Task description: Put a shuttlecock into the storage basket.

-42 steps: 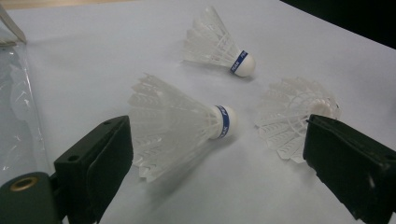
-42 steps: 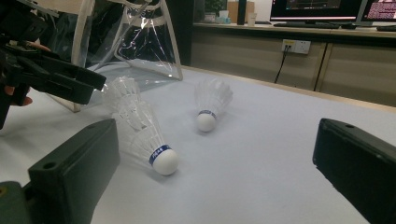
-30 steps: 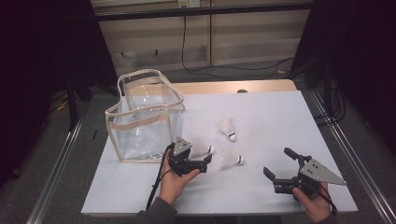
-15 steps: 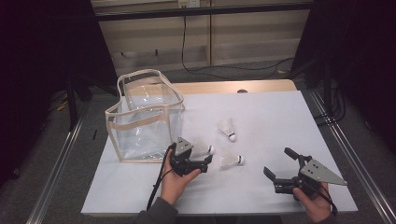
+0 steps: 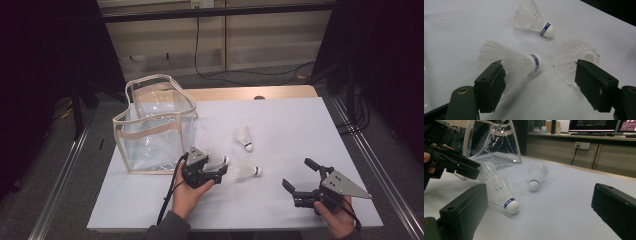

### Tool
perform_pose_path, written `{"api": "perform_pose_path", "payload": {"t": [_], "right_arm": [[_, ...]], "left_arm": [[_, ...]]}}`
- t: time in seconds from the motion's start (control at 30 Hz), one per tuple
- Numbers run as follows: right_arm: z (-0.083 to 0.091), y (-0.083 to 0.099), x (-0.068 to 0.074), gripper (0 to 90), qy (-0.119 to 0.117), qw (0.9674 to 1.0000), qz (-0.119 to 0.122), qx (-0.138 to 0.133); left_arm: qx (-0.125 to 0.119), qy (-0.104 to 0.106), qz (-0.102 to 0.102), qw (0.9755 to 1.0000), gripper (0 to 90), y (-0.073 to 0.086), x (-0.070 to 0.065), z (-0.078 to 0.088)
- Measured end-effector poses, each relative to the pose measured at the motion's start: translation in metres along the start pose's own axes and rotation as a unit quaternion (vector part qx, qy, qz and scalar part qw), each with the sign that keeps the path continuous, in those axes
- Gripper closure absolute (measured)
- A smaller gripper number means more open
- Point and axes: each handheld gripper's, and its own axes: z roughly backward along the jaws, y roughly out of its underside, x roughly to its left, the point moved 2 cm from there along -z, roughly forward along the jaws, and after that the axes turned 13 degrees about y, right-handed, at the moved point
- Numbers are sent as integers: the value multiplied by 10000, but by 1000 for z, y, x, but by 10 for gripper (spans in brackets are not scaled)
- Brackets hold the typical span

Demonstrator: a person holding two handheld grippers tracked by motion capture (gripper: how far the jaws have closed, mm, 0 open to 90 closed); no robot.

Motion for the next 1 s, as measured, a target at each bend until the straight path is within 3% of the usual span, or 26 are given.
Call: {"api": "perform_pose_path", "payload": {"t": [0.43, 0.67, 1.0], "right_arm": [[0, 0, 0, 5, 7, 10000, 17, 3], [1, 0, -1, 5, 13, 10000, 24, -1], [1, 0, -1, 7, 12, 10000, 35, -18]], "left_arm": [[154, 171, 145, 9996, 470, 1, 0, -4], [272, 148, 306, 9991, 554, 2, 4, -9], [325, 128, 326, 9989, 666, 2, 10, -12]]}}
